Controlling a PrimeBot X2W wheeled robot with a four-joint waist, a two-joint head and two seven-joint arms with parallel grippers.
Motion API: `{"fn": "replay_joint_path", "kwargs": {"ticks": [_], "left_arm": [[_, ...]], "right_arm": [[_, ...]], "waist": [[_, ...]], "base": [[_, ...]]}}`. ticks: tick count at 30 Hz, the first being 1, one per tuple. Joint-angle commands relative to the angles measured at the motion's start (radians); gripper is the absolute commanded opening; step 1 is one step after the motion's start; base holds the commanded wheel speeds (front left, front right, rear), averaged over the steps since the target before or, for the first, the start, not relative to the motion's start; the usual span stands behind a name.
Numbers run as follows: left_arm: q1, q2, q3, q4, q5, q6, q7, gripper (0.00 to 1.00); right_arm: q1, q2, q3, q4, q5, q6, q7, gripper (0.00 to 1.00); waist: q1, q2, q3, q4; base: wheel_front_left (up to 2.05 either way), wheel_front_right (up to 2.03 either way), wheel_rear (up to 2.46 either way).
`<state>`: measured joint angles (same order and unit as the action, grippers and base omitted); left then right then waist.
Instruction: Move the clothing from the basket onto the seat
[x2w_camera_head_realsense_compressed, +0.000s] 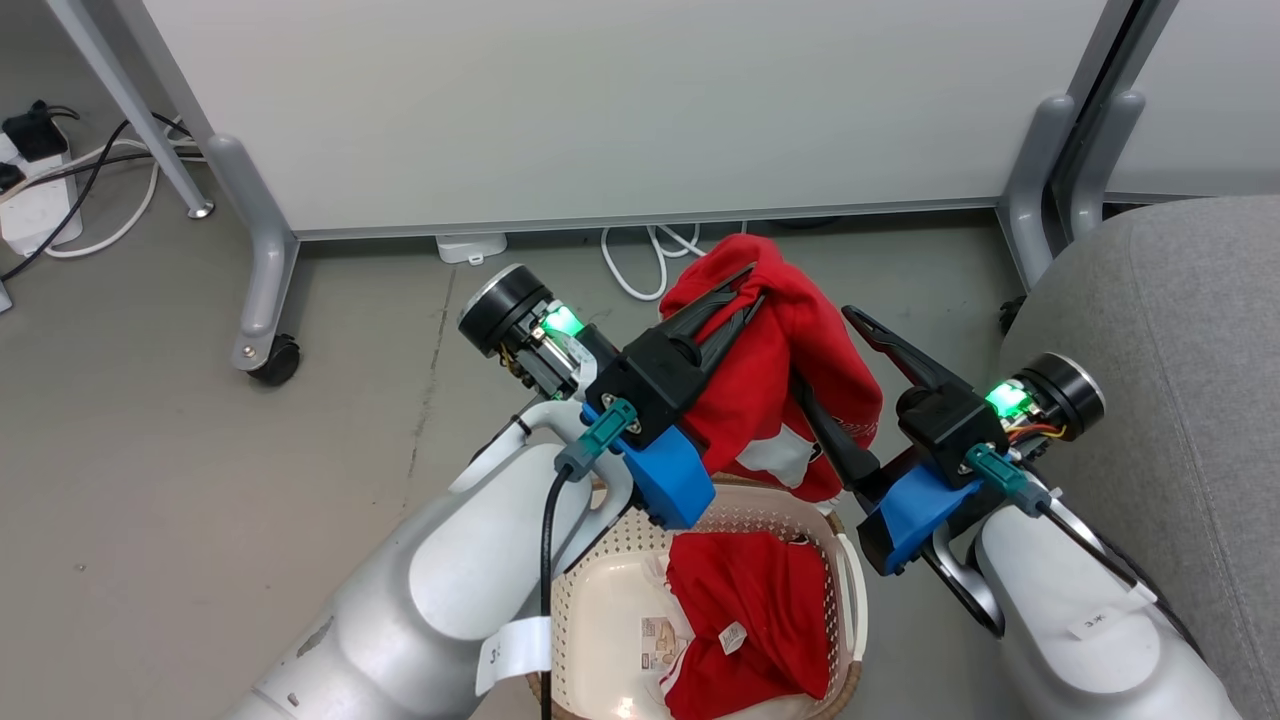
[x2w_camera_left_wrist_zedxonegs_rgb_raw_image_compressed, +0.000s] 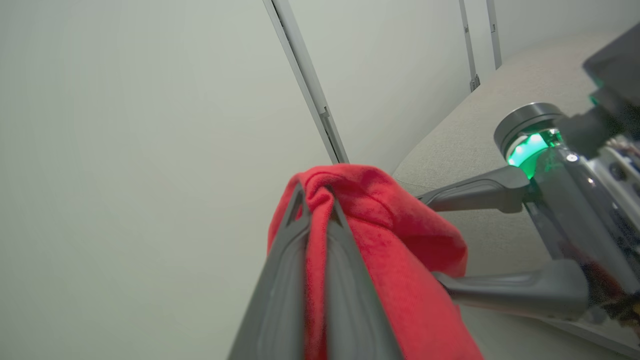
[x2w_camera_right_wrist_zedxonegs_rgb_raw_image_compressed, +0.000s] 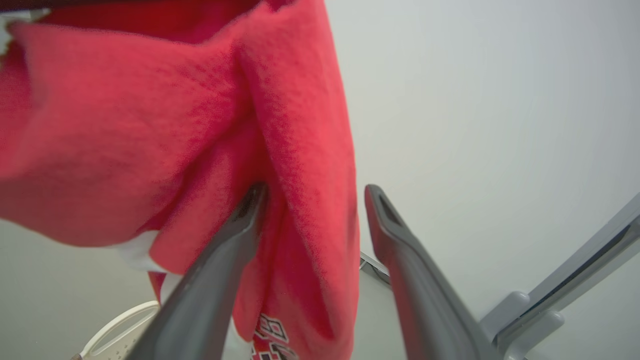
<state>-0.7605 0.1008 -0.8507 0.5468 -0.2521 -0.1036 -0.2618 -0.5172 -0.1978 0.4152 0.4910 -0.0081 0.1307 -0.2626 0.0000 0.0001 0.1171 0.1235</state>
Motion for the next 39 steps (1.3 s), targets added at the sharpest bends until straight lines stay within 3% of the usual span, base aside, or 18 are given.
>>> {"fn": "replay_joint_path", "kwargs": {"ticks": [1,6,8,28,29,30,39], "left_arm": [[-0.004,0.000,0.001,-0.005,0.006,-0.002,-0.005,0.00],[-0.002,-0.003,-0.007,-0.003,0.005,-0.006,-0.005,0.00],[-0.002,-0.002,-0.007,-0.004,0.004,-0.007,-0.005,0.00],[0.009,0.001,0.008,0.007,0.002,-0.009,-0.005,0.00],[0.013,-0.001,0.011,0.008,-0.005,-0.009,-0.005,0.64],[0.017,-0.003,0.013,0.007,-0.014,-0.010,-0.005,1.00],[0.021,-0.004,0.005,0.004,-0.004,-0.014,-0.005,1.00]], "right_arm": [[-0.014,-0.002,0.005,0.003,-0.002,0.000,-0.003,1.00],[-0.026,0.004,0.017,0.020,0.001,0.000,-0.003,1.00],[-0.031,0.006,0.020,0.025,0.007,0.000,-0.003,0.02],[-0.029,-0.003,0.022,0.031,0.038,0.000,-0.003,0.00],[-0.027,-0.002,0.019,0.031,0.041,0.000,-0.003,0.00],[-0.025,-0.001,0.017,0.031,0.044,0.000,-0.003,0.00],[-0.013,-0.003,-0.019,0.022,0.057,0.000,-0.004,0.00]], "waist": [[0.0000,-0.0001,-0.001,0.001],[0.0000,-0.0001,-0.007,0.002],[0.0000,-0.0001,-0.008,0.002],[0.0000,-0.0001,-0.012,-0.001],[0.0000,-0.0001,-0.013,-0.001],[0.0000,-0.0001,-0.014,-0.001],[0.0000,-0.0001,-0.008,-0.002]], "base": [[0.00,0.00,0.00],[0.00,0.00,0.00],[0.00,0.00,0.00],[0.00,0.00,0.00],[0.00,0.00,0.00],[0.00,0.00,0.00],[0.00,0.00,0.00]]}}
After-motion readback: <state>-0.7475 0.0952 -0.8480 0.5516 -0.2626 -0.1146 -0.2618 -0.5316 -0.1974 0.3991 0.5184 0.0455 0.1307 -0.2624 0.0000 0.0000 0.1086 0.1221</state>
